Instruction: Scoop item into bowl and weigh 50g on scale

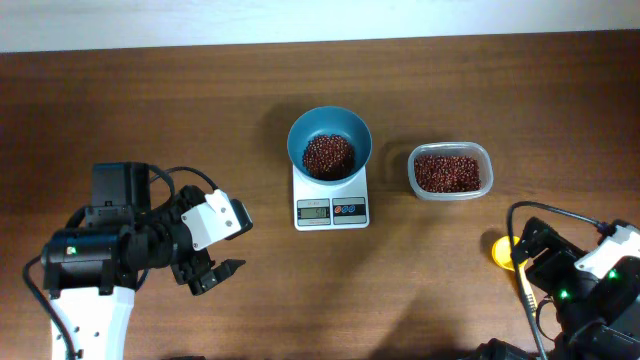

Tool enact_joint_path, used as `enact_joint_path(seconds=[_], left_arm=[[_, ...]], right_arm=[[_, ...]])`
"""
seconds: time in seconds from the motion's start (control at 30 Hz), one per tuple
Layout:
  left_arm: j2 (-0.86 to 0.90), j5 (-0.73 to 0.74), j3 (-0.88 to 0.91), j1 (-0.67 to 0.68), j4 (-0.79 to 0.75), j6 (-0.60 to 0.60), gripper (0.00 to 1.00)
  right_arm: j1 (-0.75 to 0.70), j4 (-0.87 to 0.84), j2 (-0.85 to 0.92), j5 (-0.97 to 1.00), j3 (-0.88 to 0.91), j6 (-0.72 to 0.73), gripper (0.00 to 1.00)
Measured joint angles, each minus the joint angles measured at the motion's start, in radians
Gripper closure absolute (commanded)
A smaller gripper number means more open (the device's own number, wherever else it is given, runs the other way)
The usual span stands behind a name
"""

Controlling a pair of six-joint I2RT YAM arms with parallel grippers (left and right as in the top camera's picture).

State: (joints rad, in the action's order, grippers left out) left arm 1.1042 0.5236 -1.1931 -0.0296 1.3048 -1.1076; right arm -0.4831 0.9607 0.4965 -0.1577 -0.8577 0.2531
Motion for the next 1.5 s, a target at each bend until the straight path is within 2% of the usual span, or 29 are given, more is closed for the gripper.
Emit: enact_joint_path(seconds=[0.17, 0.23, 0.3, 0.5, 0.7, 0.9, 1.07, 1.5], left_arm=[[0.0, 0.0, 0.0, 0.0, 0.0, 0.0, 0.02], [0.0, 0.0, 0.0, 0.0, 0.0, 0.0, 0.02], [0.0, 0.0, 0.0, 0.0, 0.0, 0.0, 0.01], [-0.001, 0.0, 0.0, 0.0, 0.0, 0.0, 0.02], [-0.001, 0.0, 0.0, 0.0, 0.0, 0.0, 0.02], [-0.001, 0.0, 0.0, 0.0, 0.0, 0.0, 0.02], [-0.001, 0.0, 0.0, 0.0, 0.0, 0.0, 0.02], [-0.001, 0.0, 0.0, 0.0, 0.0, 0.0, 0.02]], right_arm=[[0.097, -0.153, -0.105, 0.026, 0.154, -0.064, 0.01], [0.126, -0.276, -0.19, 0.038, 0.26, -0.074, 0.02], [0.135, -0.417, -0.286, 0.048, 0.394, -0.077, 0.01], [0.136, -0.599, -0.43, 0.063, 0.62, -0.081, 0.01], [0.161, -0.663, -0.481, 0.072, 0.704, -0.098, 0.01], [0.325, -0.693, -0.481, 0.084, 0.726, -0.202, 0.01], [0.382, -0.862, -0.483, 0.094, 0.827, -0.253, 0.01], [0.443, -0.88, -0.483, 0.124, 0.842, -0.284, 0.01]])
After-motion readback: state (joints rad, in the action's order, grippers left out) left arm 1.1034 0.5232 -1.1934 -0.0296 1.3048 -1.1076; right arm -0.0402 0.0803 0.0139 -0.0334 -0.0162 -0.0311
